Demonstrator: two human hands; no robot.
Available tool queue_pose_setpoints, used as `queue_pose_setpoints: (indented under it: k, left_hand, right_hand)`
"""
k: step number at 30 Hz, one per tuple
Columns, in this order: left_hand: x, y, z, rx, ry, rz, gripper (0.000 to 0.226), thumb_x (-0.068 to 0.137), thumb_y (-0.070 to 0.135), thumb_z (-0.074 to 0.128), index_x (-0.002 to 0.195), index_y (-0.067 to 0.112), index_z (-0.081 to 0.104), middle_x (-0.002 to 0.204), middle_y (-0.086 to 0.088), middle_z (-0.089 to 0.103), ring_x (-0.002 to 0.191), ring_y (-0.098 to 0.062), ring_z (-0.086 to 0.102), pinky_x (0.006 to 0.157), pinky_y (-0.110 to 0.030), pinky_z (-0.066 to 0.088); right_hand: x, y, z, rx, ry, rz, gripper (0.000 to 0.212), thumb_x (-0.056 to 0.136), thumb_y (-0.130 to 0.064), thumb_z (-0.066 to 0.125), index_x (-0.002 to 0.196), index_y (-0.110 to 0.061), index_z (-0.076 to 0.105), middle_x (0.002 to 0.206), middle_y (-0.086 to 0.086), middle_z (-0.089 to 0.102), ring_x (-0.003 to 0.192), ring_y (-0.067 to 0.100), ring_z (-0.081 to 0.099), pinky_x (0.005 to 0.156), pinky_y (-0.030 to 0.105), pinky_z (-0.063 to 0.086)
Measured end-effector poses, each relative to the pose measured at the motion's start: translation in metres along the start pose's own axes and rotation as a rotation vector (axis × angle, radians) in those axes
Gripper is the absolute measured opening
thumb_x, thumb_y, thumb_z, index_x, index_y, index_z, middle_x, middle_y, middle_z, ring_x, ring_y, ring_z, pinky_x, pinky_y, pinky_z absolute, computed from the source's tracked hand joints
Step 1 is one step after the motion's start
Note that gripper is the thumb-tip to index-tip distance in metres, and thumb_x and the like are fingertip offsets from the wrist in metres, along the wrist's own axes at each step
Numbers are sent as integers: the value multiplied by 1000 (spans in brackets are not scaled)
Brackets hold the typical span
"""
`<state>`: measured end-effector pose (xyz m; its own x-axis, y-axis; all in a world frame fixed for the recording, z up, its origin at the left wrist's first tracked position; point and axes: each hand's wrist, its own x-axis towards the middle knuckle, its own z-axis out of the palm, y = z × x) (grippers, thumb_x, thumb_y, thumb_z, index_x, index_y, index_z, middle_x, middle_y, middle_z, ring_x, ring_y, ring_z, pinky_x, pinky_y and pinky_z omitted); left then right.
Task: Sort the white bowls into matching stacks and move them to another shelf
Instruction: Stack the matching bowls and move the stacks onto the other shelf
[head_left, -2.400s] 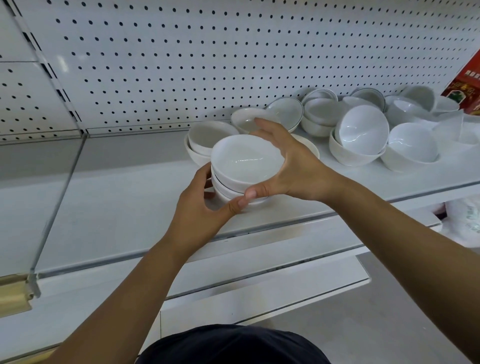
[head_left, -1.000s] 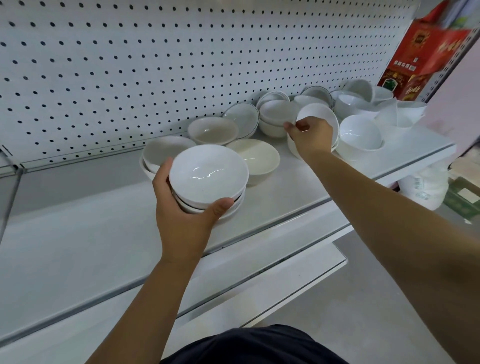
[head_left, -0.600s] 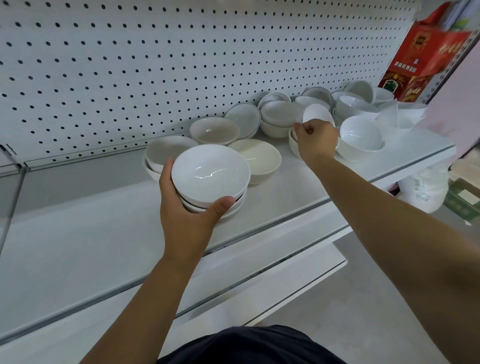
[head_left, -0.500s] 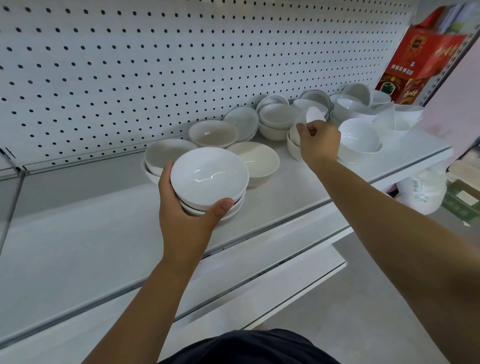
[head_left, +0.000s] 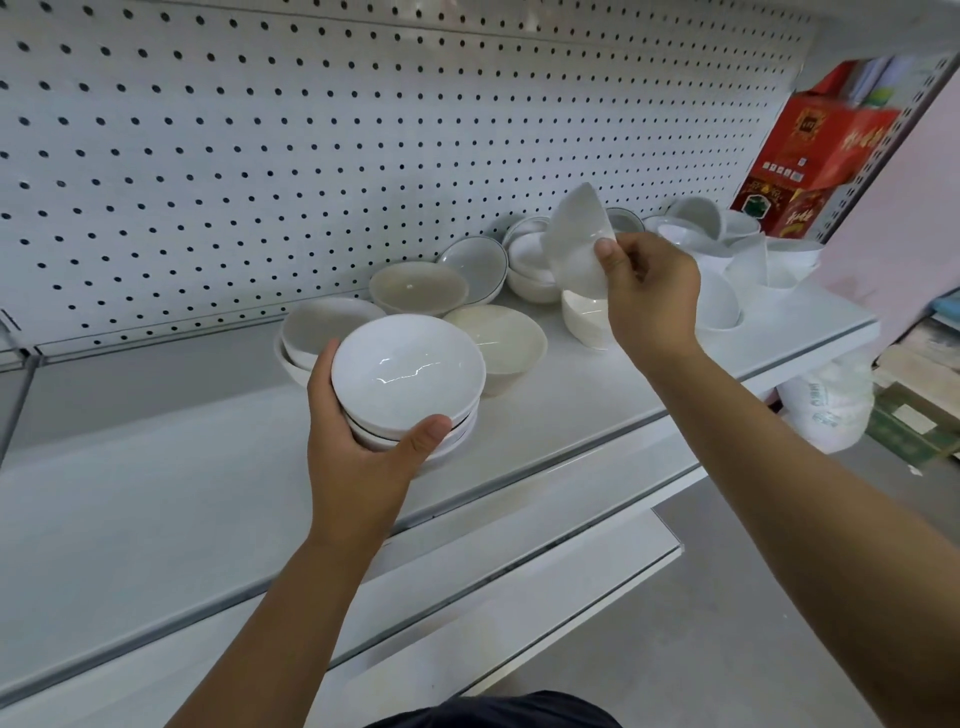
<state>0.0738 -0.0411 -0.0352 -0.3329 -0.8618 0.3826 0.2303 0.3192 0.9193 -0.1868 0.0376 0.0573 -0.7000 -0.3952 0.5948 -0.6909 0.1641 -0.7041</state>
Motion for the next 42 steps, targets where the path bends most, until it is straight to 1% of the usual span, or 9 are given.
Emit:
queue_pose_setpoints:
  k: [4, 9, 13, 18, 22, 24, 27, 35, 42]
  left_hand:
    - [-1, 0, -2, -9, -20, -16, 104, 61, 53, 82, 151, 29, 36, 138, 25, 52, 123, 11, 52, 91, -6, 46]
    - [-4, -4, -4, 33, -32, -22, 112, 63, 55, 82, 158, 28, 30, 149, 13, 50, 133, 2, 49, 101, -9, 45]
    - [-5, -1, -3, 28, -12, -29, 101, 63, 58, 80, 150, 38, 33, 144, 22, 52, 129, 10, 49, 99, -5, 42]
    - [-3, -1, -4, 2, -12, -35, 103, 64, 58, 79, 153, 35, 32, 149, 12, 52, 130, 6, 51, 98, -8, 45]
    - [-2, -3, -5, -11, -15, -23, 102, 69, 62, 76, 156, 29, 33, 149, 8, 53, 131, 0, 53, 101, -15, 48]
    - [-1, -3, -6, -36, -17, -7, 106, 74, 73, 72, 158, 21, 33, 151, 4, 53, 136, -10, 52, 106, -23, 48]
    - [0, -1, -5, -48, -16, 6, 100, 79, 81, 61, 155, 21, 36, 154, 4, 50, 140, -7, 49, 107, -16, 43]
    - [1, 0, -4, -46, 11, 4, 102, 82, 84, 51, 153, 13, 40, 151, -1, 53, 136, -7, 51, 104, -13, 42]
    - [4, 4, -7, -52, 36, -46, 70, 89, 63, 48, 143, 19, 48, 136, 16, 60, 123, 7, 56, 95, -9, 43]
  right_hand:
    - [-18, -32, -5, 111, -64, -111, 16, 100, -21, 62, 85, -19, 65, 70, -17, 59, 65, 0, 51, 64, 16, 39]
    - [-42, -60, -5, 149, -203, -315, 16, 97, -15, 64, 91, -2, 71, 84, 6, 71, 80, 20, 61, 74, 29, 47]
    - [-57, -69, 4, 136, -284, -537, 12, 96, -10, 66, 87, -3, 72, 80, -6, 63, 75, -2, 52, 72, 12, 39]
    - [-68, -65, 17, 132, -376, -717, 13, 95, -7, 69, 87, 3, 72, 80, 8, 68, 75, 14, 55, 75, 11, 41]
    - [-72, -58, 22, 137, -435, -822, 19, 96, -13, 66, 87, 2, 74, 82, 10, 70, 75, 27, 63, 72, 29, 49]
    - [-73, -55, 22, 115, -465, -863, 19, 97, -13, 66, 88, 1, 74, 82, 9, 69, 75, 28, 62, 71, 32, 49]
    - [-75, -51, 24, 86, -534, -936, 18, 98, -10, 64, 87, 0, 73, 83, 7, 69, 76, 26, 57, 72, 28, 46]
    - [-72, -42, 21, 132, -577, -931, 7, 93, -2, 72, 94, -1, 78, 93, 10, 72, 82, 28, 62, 75, 35, 51]
    - [-90, -38, 21, 154, -383, -717, 31, 85, -17, 81, 113, -4, 76, 115, 12, 72, 105, 29, 65, 93, 39, 52]
